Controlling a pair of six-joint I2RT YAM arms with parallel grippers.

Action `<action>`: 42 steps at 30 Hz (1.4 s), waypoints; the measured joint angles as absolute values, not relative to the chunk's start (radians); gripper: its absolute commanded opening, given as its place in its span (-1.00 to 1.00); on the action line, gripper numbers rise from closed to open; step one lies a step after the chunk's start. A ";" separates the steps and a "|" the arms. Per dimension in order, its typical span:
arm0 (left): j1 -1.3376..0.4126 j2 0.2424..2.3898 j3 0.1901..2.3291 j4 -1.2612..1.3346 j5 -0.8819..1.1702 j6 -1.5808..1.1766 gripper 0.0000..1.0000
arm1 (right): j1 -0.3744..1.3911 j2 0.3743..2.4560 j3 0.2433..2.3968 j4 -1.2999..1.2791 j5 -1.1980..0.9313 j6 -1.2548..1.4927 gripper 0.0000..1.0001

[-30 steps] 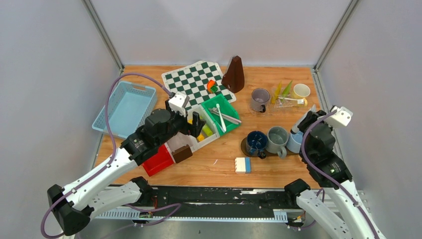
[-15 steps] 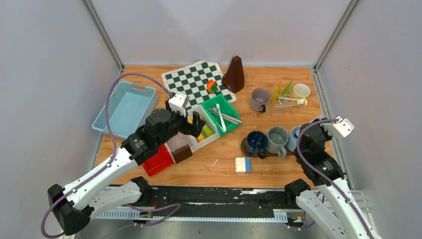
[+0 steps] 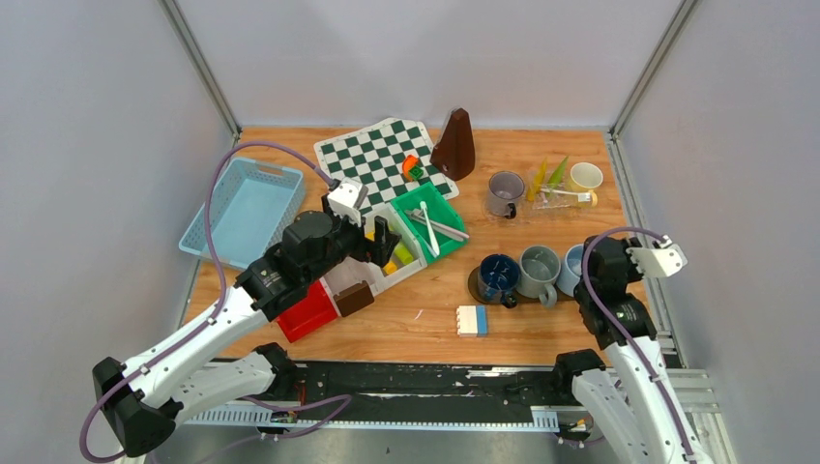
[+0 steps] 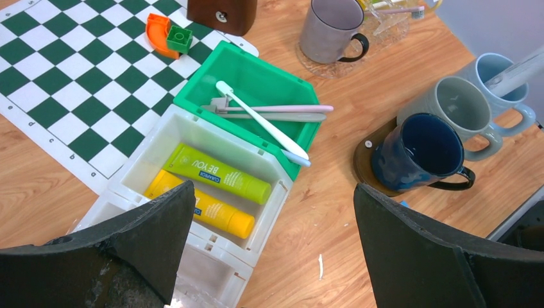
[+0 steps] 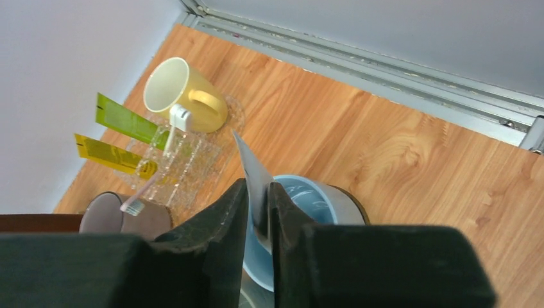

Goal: Prepare toiletry sets of a toothbrush and toothpaste on the tray
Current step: Place the toothpaste in the toothpaste holder.

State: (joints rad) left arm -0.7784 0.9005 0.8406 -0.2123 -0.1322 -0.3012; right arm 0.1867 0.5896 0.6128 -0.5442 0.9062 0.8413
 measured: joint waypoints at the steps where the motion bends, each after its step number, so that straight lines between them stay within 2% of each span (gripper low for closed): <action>1: -0.778 0.900 0.841 -0.212 -0.132 -0.301 1.00 | 0.176 0.590 0.605 -0.546 0.893 0.855 -0.30; 5: -0.778 0.900 0.840 -0.212 -0.132 -0.301 0.99 | 0.150 0.590 0.589 -0.554 0.859 0.894 0.13; 13: -0.778 0.909 0.840 -0.208 -0.121 -0.305 0.99 | 0.147 0.589 0.603 -0.576 0.855 0.899 0.48; 20: -0.778 0.923 0.840 -0.206 -0.123 -0.317 0.99 | 0.147 0.588 0.730 -0.582 0.817 0.809 0.75; 25: -0.778 0.947 0.841 -0.217 -0.144 -0.339 0.99 | 0.147 0.606 0.811 -0.541 0.664 0.675 0.78; 34: -0.778 1.055 0.921 -0.334 -0.229 -0.448 0.97 | 0.163 0.762 0.884 -0.513 0.313 0.519 0.78; 42: -0.778 1.219 1.072 -0.511 -0.300 -0.635 0.85 | 0.221 0.894 0.918 -0.527 0.153 0.450 0.77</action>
State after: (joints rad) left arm -0.7784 1.2194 1.0721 -0.5114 -0.2996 -0.6350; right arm 0.2207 0.8936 0.9176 -0.5266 0.1528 0.4500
